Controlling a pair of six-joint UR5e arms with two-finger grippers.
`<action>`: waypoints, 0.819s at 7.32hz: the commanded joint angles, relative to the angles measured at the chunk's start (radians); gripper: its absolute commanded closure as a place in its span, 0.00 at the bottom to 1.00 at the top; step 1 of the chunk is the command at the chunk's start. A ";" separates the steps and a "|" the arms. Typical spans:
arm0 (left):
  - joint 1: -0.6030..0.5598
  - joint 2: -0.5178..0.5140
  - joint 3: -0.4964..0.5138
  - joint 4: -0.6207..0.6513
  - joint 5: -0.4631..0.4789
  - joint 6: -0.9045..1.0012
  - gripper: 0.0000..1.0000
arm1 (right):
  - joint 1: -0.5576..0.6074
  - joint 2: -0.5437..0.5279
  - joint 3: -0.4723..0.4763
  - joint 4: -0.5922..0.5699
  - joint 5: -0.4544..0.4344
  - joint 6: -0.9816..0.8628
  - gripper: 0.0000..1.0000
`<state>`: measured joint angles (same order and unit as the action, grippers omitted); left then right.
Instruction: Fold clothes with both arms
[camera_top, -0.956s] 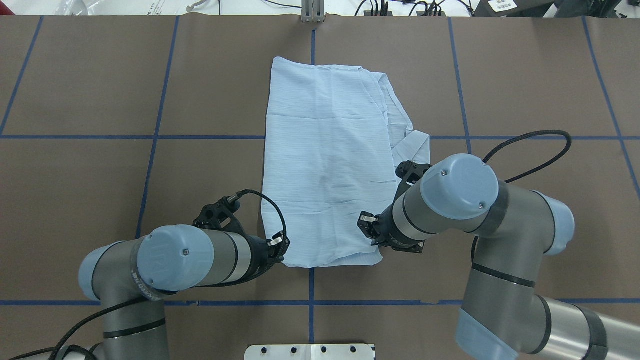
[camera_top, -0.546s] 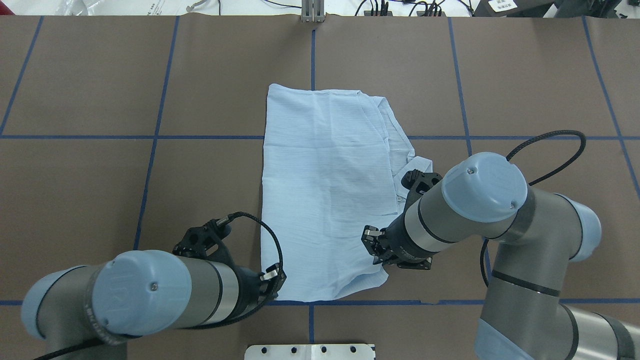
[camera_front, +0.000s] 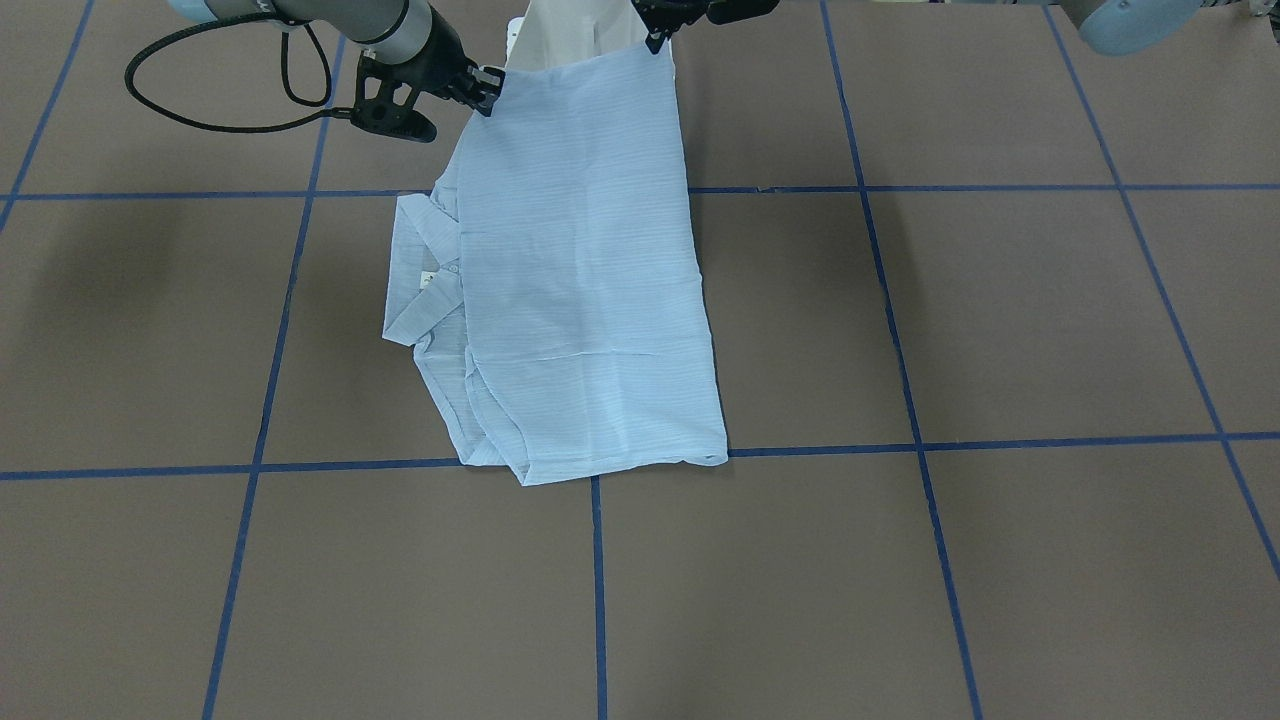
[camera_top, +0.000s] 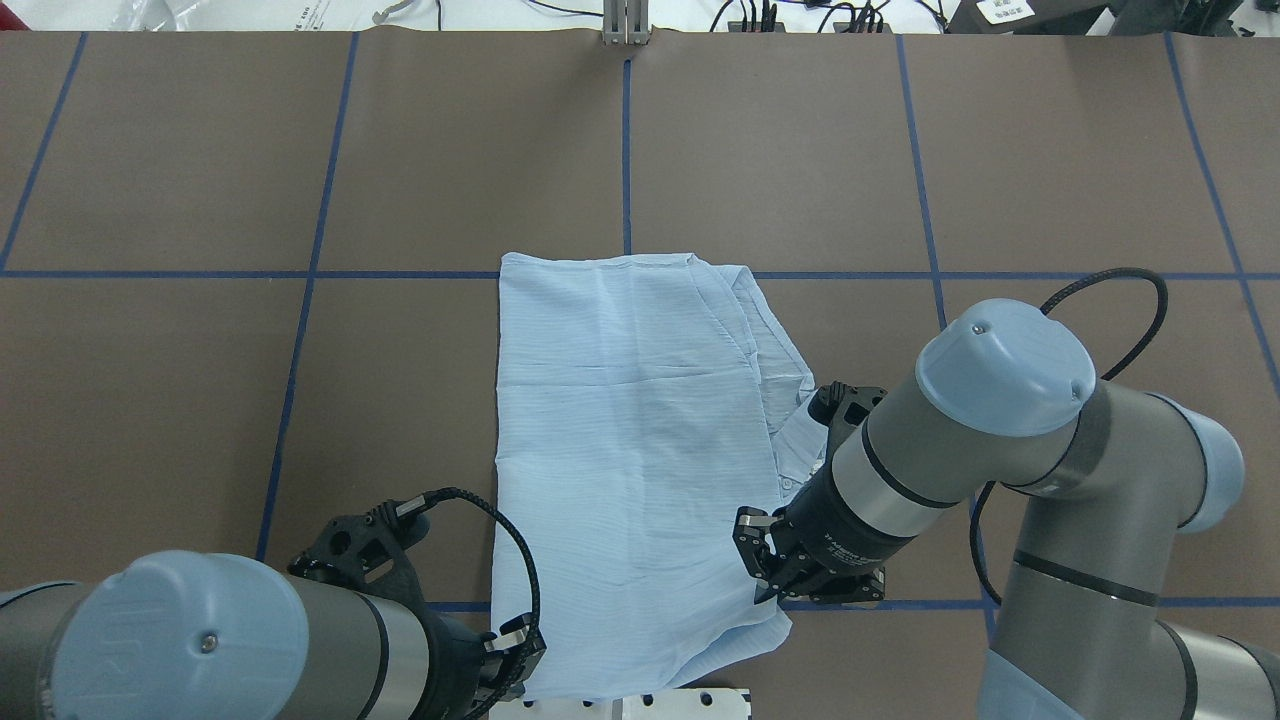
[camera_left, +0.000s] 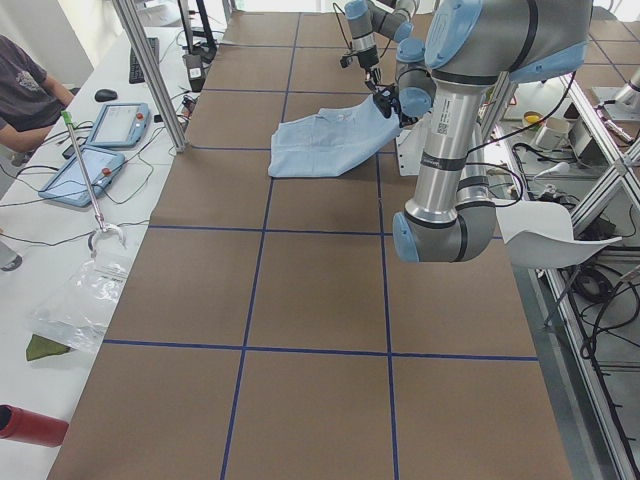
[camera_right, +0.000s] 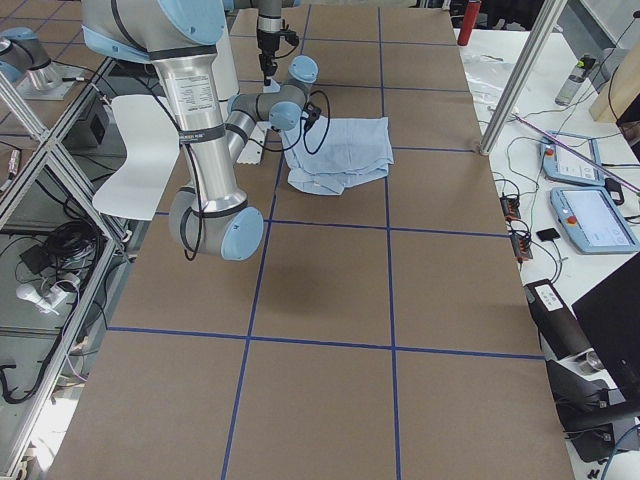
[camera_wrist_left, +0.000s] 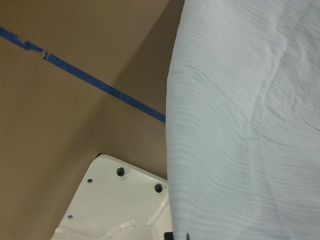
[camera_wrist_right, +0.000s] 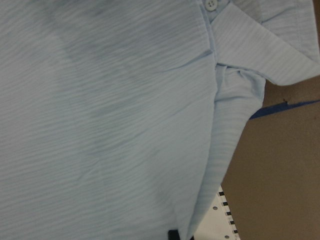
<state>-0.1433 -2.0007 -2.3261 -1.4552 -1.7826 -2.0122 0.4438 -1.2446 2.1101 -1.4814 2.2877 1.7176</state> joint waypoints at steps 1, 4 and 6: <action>-0.097 -0.021 0.020 0.001 -0.006 0.108 1.00 | 0.100 0.042 -0.076 0.001 0.001 -0.041 1.00; -0.296 -0.043 0.221 -0.144 -0.041 0.258 1.00 | 0.260 0.157 -0.235 -0.002 0.001 -0.166 1.00; -0.398 -0.107 0.443 -0.287 -0.061 0.332 1.00 | 0.277 0.305 -0.426 0.001 -0.122 -0.245 1.00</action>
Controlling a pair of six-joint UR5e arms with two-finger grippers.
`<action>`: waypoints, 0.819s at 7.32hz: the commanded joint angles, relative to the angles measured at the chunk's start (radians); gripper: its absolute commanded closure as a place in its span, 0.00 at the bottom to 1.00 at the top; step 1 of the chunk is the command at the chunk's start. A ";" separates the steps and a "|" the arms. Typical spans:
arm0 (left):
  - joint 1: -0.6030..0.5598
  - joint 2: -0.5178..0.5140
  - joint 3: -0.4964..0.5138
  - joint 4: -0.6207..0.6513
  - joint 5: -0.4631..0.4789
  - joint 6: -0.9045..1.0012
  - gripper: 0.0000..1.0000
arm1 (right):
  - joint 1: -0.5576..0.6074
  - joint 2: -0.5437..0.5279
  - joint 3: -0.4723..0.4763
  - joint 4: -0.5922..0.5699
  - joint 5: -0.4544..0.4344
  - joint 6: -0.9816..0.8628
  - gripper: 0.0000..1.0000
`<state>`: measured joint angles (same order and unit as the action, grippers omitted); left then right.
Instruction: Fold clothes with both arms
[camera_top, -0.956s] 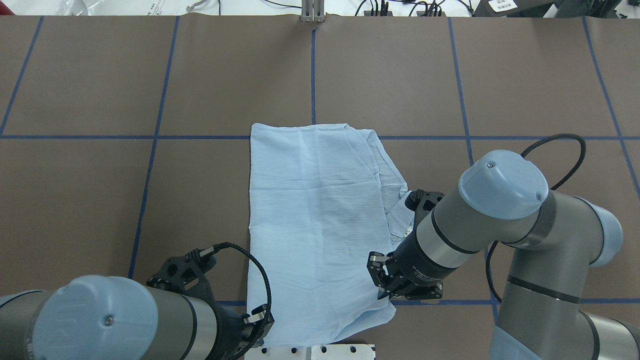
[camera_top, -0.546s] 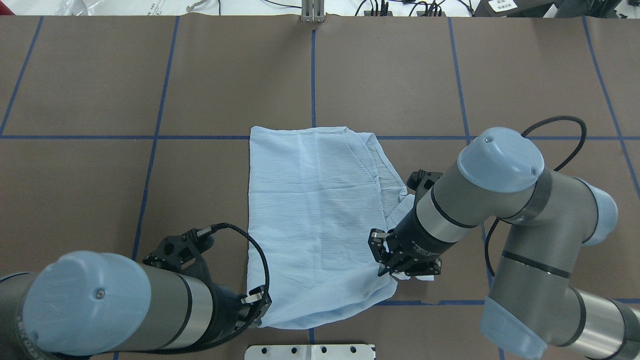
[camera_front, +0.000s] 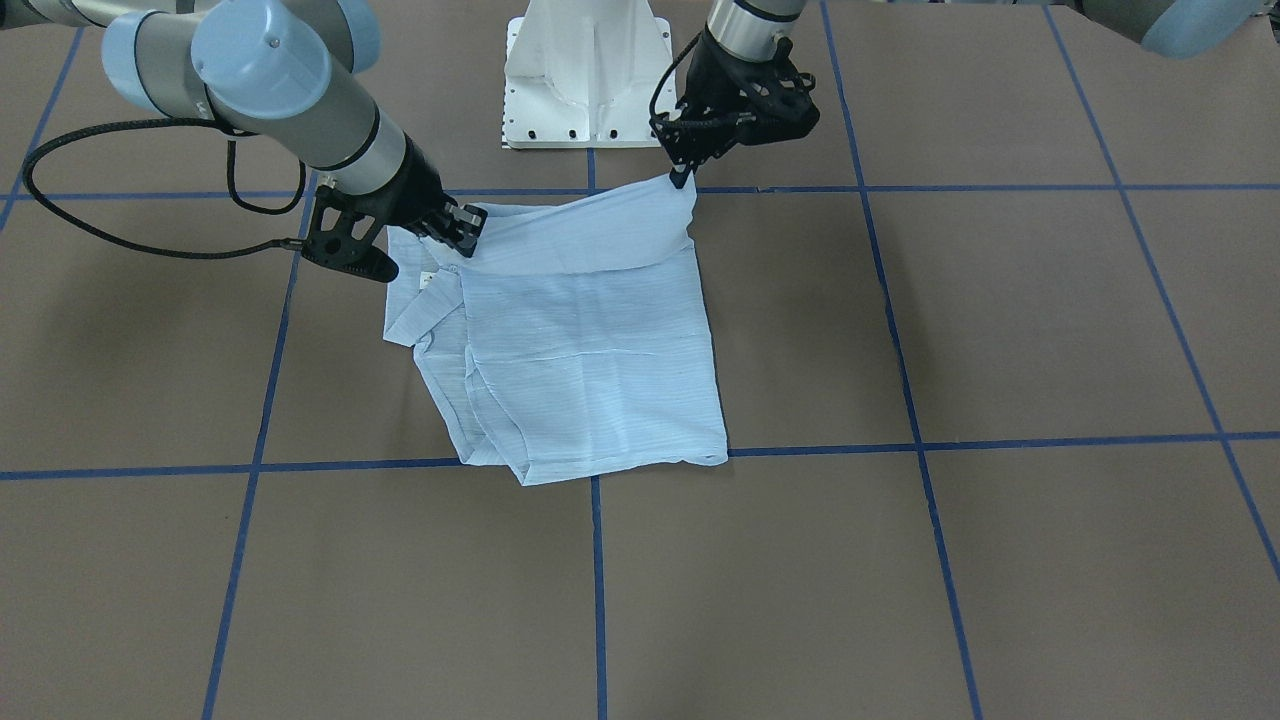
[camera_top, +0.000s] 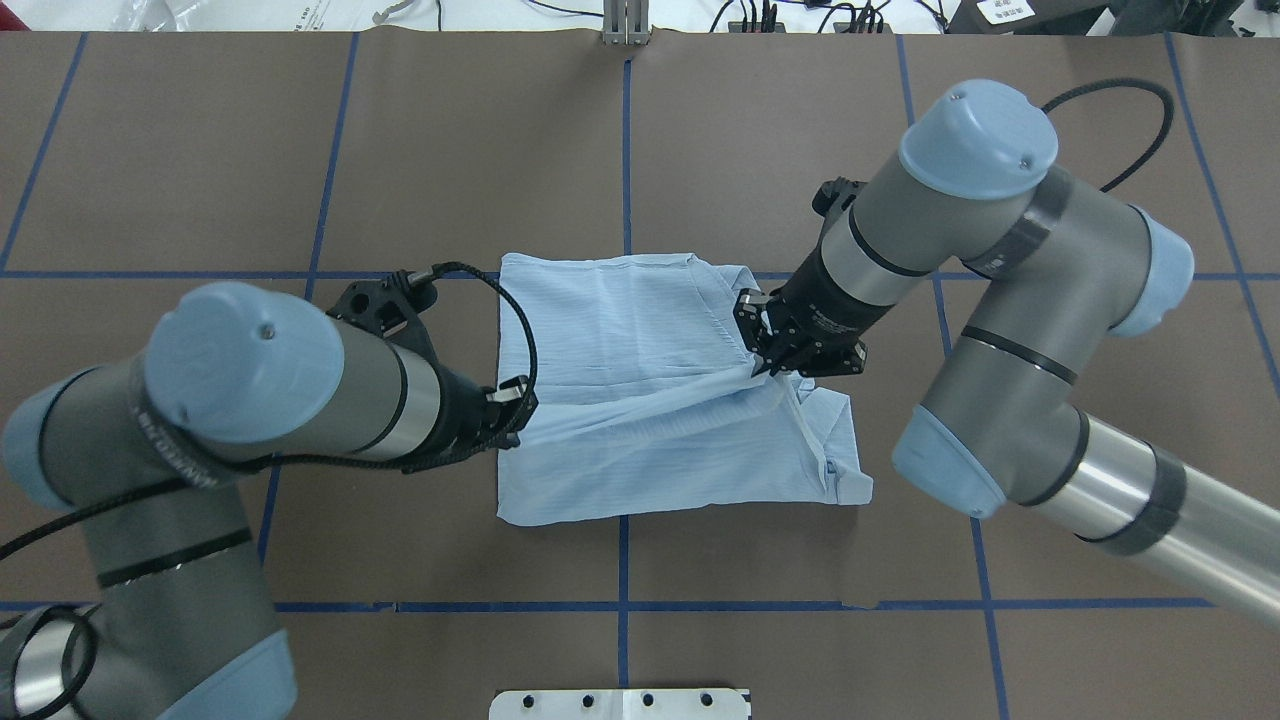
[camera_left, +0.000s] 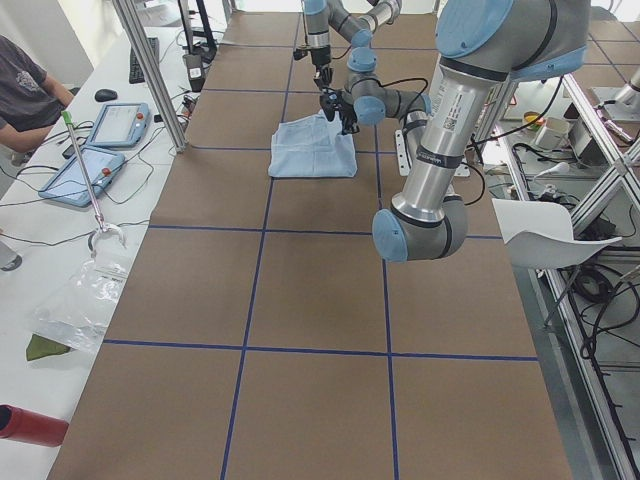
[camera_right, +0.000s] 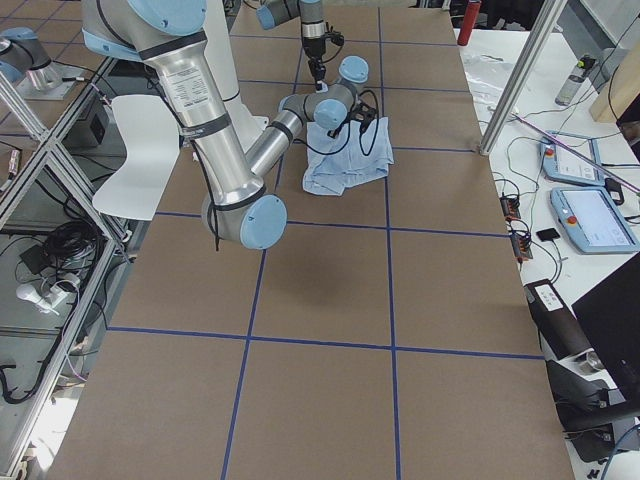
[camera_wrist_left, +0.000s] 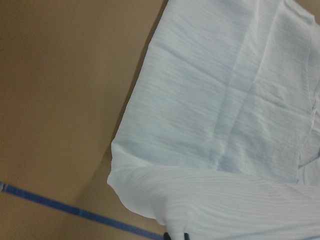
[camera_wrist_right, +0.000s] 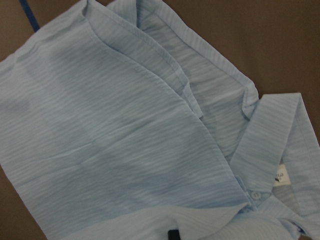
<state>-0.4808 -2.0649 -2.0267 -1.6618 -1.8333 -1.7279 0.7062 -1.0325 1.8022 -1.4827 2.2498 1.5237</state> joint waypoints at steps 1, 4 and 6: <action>-0.102 -0.055 0.223 -0.152 -0.011 0.092 1.00 | 0.021 0.147 -0.220 0.004 -0.108 -0.084 1.00; -0.174 -0.057 0.351 -0.266 -0.046 0.145 1.00 | 0.042 0.235 -0.355 0.005 -0.122 -0.128 1.00; -0.194 -0.057 0.364 -0.268 -0.047 0.162 1.00 | 0.047 0.278 -0.406 0.005 -0.124 -0.131 1.00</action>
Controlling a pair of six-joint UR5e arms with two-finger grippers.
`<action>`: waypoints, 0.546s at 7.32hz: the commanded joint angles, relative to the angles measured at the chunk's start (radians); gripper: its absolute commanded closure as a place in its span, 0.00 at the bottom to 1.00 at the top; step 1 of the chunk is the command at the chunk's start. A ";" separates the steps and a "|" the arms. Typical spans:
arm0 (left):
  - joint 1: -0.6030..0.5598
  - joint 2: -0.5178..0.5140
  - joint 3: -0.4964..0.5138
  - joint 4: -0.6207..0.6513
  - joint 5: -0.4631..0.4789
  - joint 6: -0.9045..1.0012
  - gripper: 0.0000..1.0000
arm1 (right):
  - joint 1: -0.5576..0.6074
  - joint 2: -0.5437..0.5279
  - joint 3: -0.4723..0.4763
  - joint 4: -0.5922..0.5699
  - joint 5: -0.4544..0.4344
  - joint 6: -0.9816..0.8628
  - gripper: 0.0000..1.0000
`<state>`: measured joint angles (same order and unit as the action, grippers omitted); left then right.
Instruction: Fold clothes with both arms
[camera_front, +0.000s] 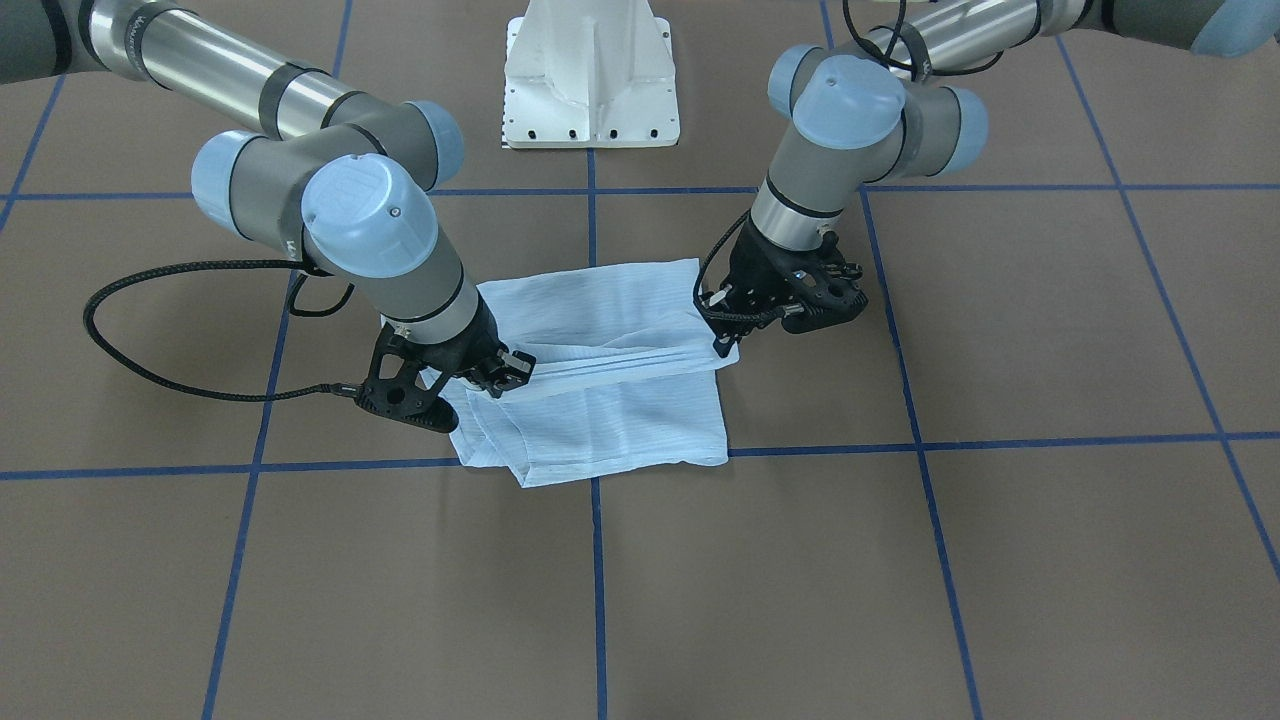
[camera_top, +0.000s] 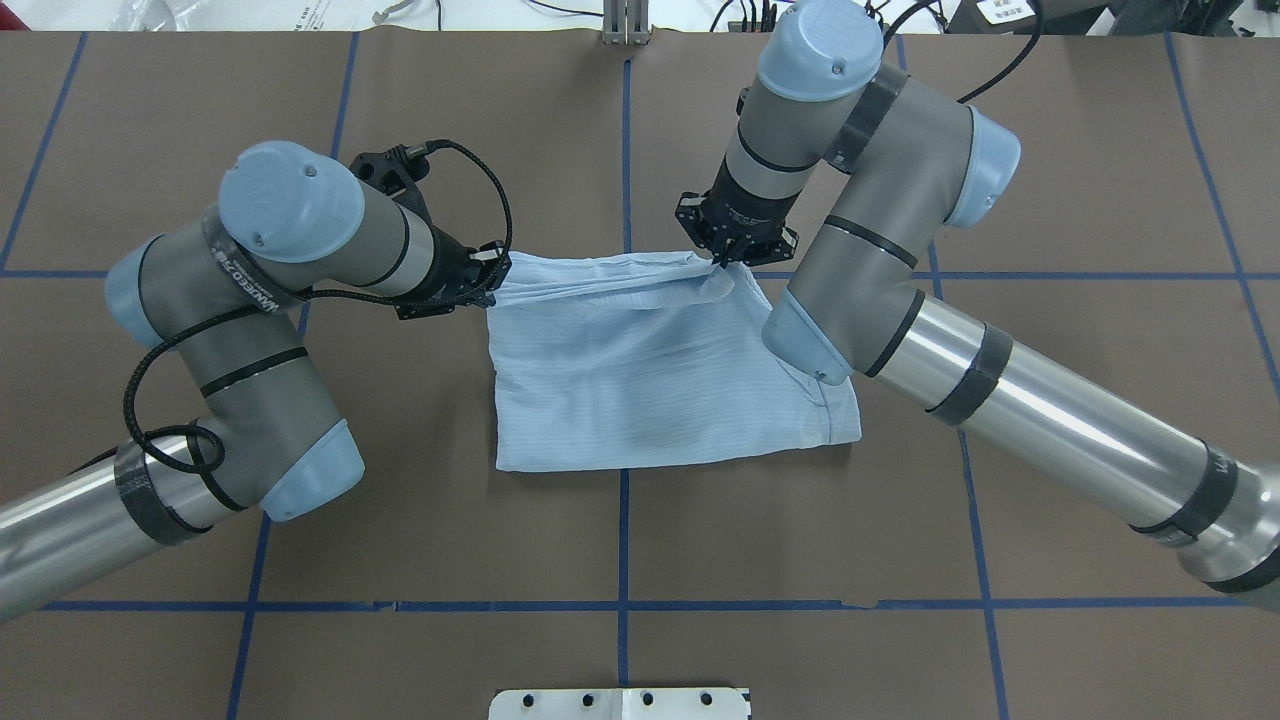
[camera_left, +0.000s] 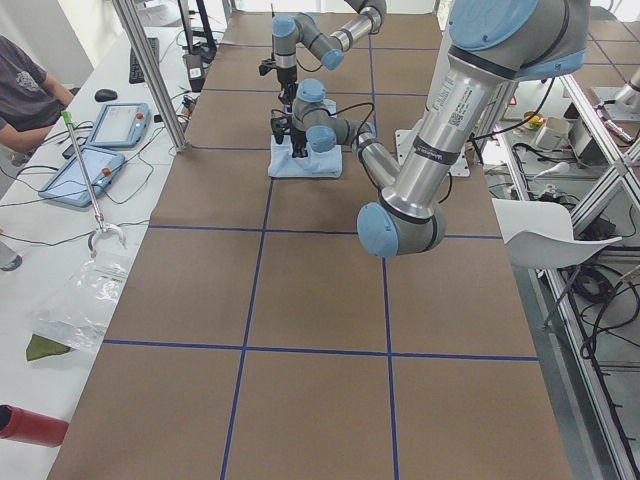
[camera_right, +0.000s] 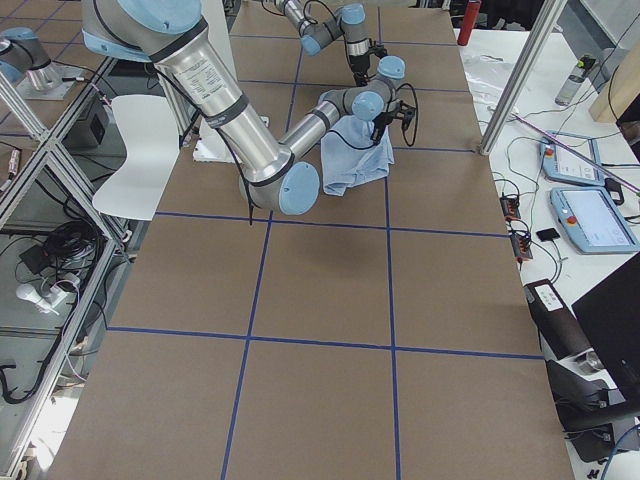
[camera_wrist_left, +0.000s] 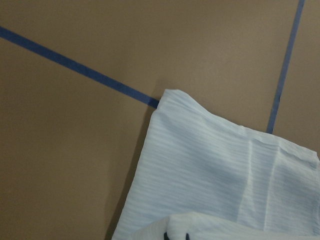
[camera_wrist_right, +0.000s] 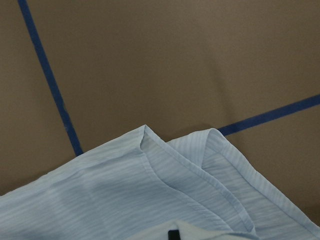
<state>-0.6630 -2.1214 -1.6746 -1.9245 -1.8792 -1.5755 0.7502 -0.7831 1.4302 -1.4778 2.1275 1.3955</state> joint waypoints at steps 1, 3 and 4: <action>-0.012 -0.008 0.013 -0.025 -0.006 0.009 1.00 | 0.003 0.047 -0.077 0.031 -0.001 -0.003 1.00; -0.012 -0.017 0.039 -0.050 -0.014 0.008 1.00 | 0.011 0.048 -0.145 0.112 -0.003 -0.001 1.00; -0.010 -0.040 0.099 -0.089 -0.014 0.008 1.00 | 0.017 0.048 -0.148 0.113 -0.001 -0.003 1.00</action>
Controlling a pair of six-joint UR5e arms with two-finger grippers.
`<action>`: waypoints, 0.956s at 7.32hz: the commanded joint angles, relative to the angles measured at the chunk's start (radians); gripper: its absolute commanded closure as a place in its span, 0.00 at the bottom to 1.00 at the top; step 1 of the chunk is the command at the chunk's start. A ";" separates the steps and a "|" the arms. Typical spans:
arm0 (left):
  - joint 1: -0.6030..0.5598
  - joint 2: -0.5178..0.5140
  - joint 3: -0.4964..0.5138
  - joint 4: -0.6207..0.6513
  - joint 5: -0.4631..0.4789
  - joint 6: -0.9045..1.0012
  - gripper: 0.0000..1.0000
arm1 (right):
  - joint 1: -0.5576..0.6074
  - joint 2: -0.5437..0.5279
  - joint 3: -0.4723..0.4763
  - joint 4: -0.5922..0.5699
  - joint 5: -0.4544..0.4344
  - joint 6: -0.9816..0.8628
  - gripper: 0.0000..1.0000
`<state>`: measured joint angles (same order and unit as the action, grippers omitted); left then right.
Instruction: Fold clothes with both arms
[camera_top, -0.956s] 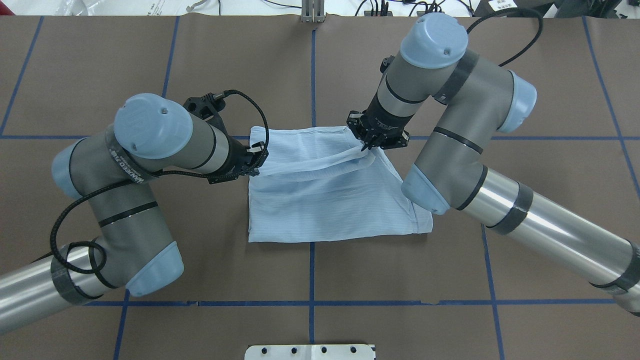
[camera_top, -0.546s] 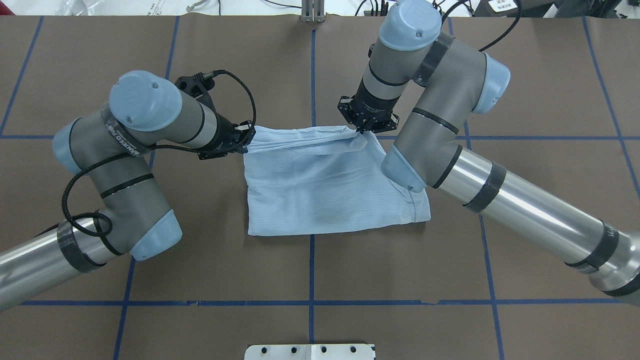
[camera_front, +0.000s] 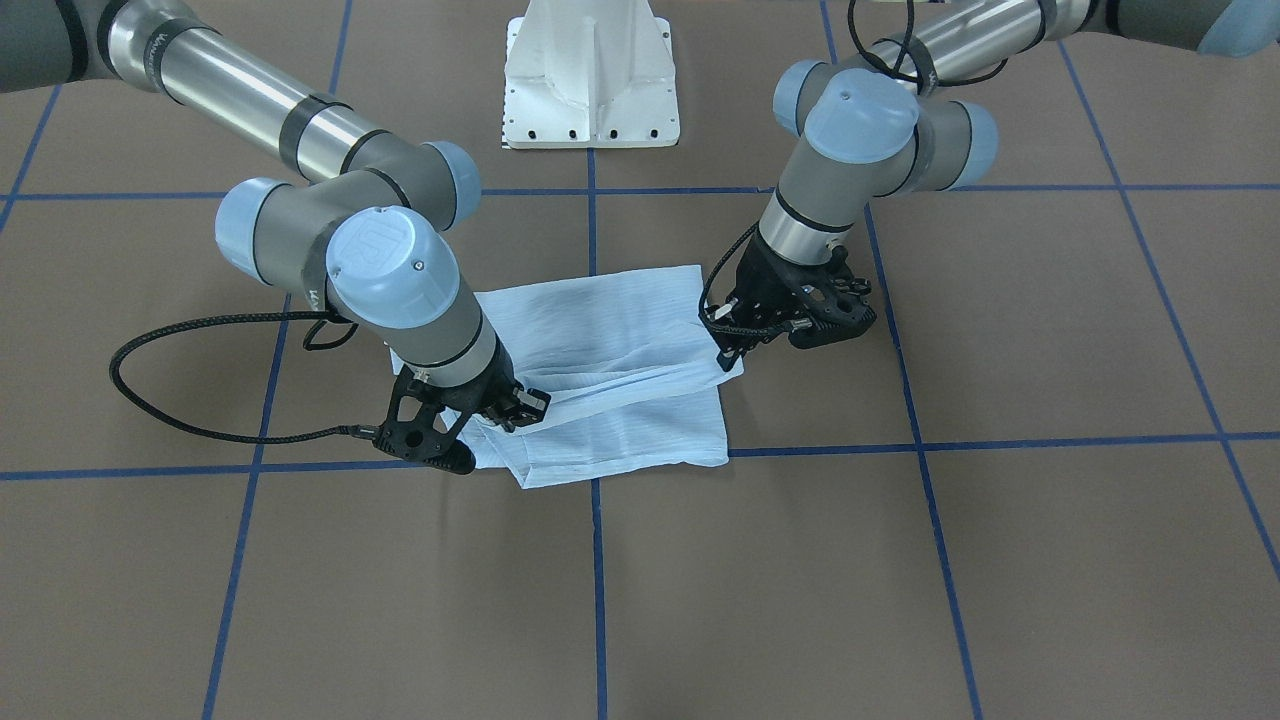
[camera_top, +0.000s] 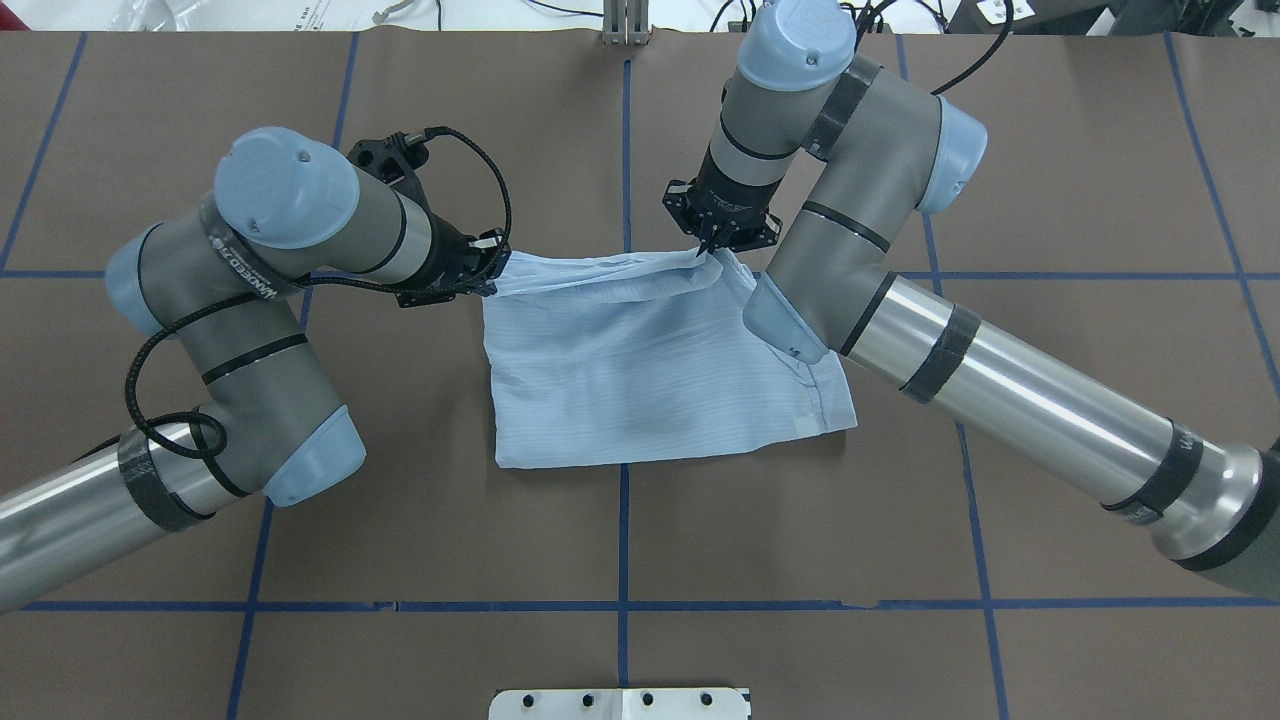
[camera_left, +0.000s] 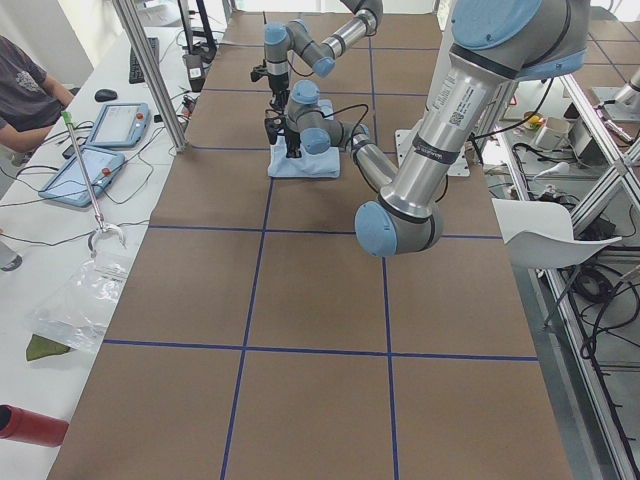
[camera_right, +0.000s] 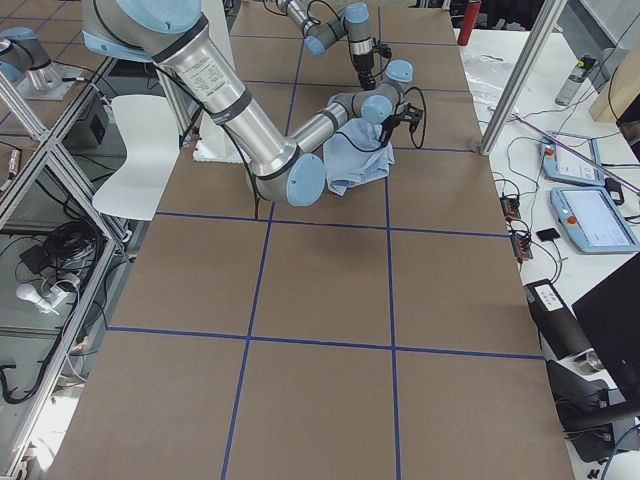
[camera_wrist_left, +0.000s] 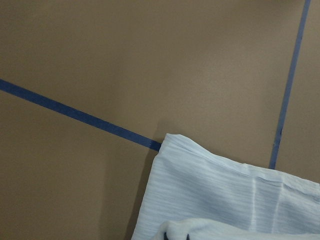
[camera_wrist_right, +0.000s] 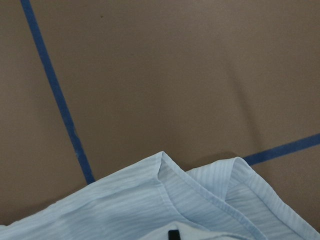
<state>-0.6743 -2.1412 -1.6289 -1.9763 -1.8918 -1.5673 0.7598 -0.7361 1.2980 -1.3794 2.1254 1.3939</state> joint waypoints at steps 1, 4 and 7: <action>-0.001 -0.020 0.087 -0.074 -0.001 0.000 1.00 | 0.018 0.001 -0.020 0.014 0.001 -0.001 1.00; -0.008 -0.035 0.095 -0.087 -0.001 0.001 0.94 | 0.016 0.011 -0.025 0.020 0.001 -0.001 1.00; -0.010 -0.037 0.095 -0.098 -0.001 0.001 0.86 | 0.013 0.015 -0.025 0.020 0.001 -0.001 0.95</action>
<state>-0.6826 -2.1782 -1.5340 -2.0700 -1.8929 -1.5662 0.7747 -0.7221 1.2722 -1.3592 2.1262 1.3929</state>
